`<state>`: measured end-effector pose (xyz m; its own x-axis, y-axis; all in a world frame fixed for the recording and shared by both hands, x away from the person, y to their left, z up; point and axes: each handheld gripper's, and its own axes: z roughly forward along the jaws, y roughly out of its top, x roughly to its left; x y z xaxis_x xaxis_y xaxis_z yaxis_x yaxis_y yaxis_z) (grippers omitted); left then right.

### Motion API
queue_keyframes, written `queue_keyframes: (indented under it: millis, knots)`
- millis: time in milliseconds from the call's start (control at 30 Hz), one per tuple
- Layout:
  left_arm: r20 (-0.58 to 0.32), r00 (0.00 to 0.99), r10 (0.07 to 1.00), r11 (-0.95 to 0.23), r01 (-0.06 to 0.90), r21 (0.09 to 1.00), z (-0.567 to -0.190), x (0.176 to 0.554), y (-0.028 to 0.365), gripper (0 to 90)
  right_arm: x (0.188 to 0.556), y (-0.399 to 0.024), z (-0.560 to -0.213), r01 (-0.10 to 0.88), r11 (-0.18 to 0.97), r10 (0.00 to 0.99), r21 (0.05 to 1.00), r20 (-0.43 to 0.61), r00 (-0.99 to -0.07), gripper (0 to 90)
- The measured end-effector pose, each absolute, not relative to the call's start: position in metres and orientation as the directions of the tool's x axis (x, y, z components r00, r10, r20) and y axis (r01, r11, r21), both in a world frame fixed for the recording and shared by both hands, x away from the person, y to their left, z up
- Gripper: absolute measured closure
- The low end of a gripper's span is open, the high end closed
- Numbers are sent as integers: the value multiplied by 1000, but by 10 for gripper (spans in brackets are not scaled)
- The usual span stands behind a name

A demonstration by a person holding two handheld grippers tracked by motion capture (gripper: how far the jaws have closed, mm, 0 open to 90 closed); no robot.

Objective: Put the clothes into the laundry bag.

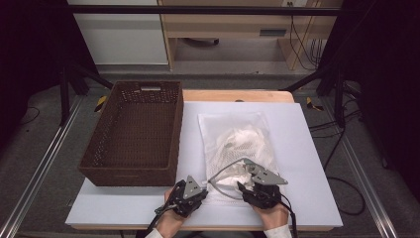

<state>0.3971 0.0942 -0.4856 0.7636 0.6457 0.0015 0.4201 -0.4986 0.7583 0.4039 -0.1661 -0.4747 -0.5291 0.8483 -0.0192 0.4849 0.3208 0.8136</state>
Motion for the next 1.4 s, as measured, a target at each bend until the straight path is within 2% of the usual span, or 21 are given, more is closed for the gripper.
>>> queue_keyframes:
  millis: [67,100,133,167,267,433,533,633,833,933,1033,1233,1400]
  knots:
    - [3,762,648,-499,421,757,-485,397,94,873,410,-162,-479,495,335,850,801,-31,-525,556]
    - [3,762,648,-499,421,757,-485,397,94,873,410,-162,-479,495,335,850,801,-31,-525,556]
    - [8,762,648,-502,419,756,-485,397,93,874,415,-158,-476,514,331,861,791,-31,-507,650]
    - [8,763,646,-504,419,755,-485,397,93,874,417,-157,-476,512,332,863,792,-36,-505,684]
    - [6,768,640,-510,420,751,-484,396,94,876,431,-154,-474,507,315,870,803,-30,-492,727]
    - [20,771,637,-521,412,748,-484,395,95,877,457,-152,-475,484,289,904,826,-69,-422,739]
    - [15,770,638,-518,414,748,-484,395,95,877,463,-155,-479,477,256,911,841,-44,-411,720]
    - [11,770,638,-515,416,749,-484,395,95,874,457,-160,-474,491,247,899,835,-8,-438,630]
    - [2,764,645,-504,423,753,-485,397,95,869,417,-188,-445,405,204,875,891,20,-484,519]
    - [1,763,647,-501,424,754,-485,397,95,868,407,-203,-437,371,198,896,907,-14,-443,461]
    - [-5,763,646,-496,426,757,-485,397,95,866,413,-211,-442,394,224,921,891,-61,-384,462]
    - [-10,764,645,-494,426,758,-485,398,96,863,435,-218,-459,458,221,933,861,-50,-357,581]
    - [-13,765,644,-492,428,758,-486,398,96,861,439,-228,-457,466,202,932,861,-23,-362,845]
